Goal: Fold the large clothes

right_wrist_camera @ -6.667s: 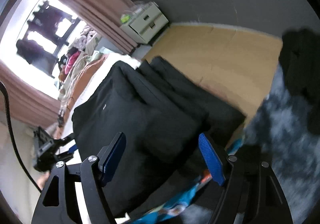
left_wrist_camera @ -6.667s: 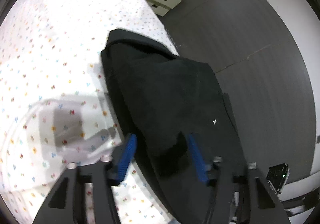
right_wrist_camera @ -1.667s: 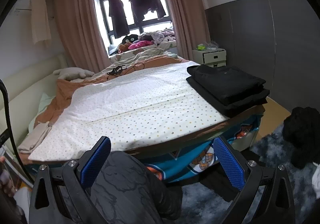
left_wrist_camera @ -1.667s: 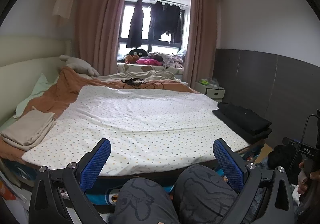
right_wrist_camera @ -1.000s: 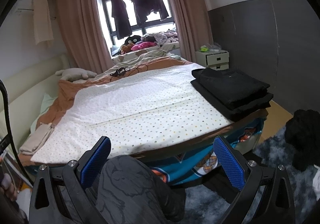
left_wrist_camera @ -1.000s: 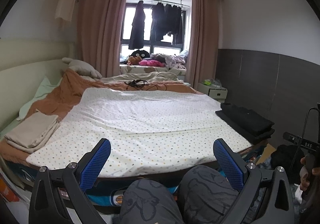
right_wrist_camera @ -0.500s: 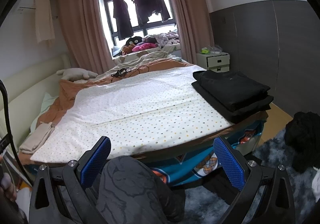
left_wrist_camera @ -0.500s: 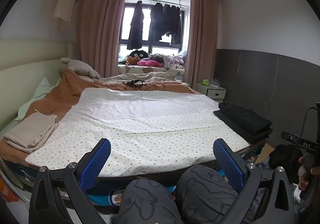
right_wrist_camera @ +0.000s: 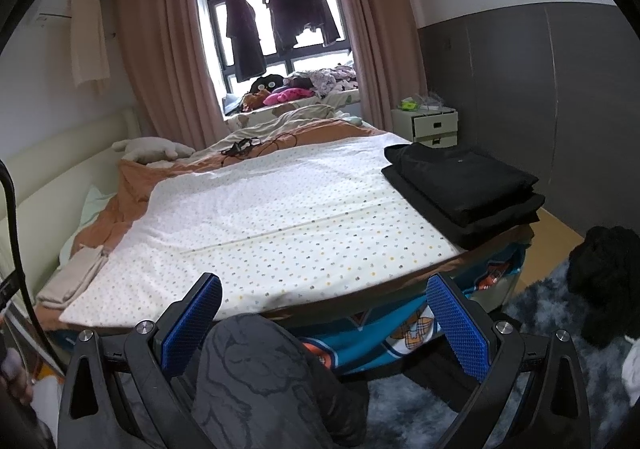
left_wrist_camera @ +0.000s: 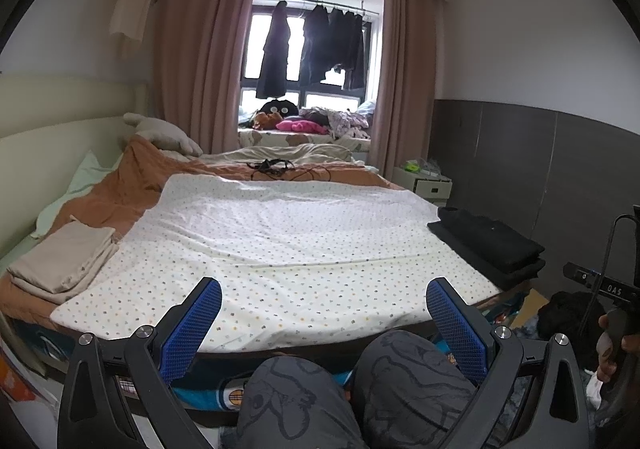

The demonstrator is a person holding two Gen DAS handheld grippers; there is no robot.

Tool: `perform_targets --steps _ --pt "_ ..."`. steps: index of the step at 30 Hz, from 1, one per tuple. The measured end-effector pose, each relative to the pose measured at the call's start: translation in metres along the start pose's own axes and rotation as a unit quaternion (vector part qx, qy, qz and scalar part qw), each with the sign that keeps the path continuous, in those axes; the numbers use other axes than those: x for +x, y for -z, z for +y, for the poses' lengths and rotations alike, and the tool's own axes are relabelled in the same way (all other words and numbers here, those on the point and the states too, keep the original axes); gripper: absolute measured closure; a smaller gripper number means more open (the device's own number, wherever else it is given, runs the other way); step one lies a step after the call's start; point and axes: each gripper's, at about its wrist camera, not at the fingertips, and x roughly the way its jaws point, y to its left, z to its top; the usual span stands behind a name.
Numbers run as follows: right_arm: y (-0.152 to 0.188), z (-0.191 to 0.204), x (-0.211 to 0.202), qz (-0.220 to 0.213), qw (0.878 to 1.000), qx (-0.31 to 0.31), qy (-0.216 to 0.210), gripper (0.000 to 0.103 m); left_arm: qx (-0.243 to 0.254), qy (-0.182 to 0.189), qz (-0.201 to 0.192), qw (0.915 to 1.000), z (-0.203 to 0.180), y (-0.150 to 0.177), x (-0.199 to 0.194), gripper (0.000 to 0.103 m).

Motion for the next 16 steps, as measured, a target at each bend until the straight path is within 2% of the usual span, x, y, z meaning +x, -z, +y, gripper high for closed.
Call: perform_targets --steps 16 --pt "0.000 -0.007 0.003 0.004 1.000 0.004 0.006 0.000 0.009 0.018 0.009 0.9997 -0.010 0.003 0.004 0.000"
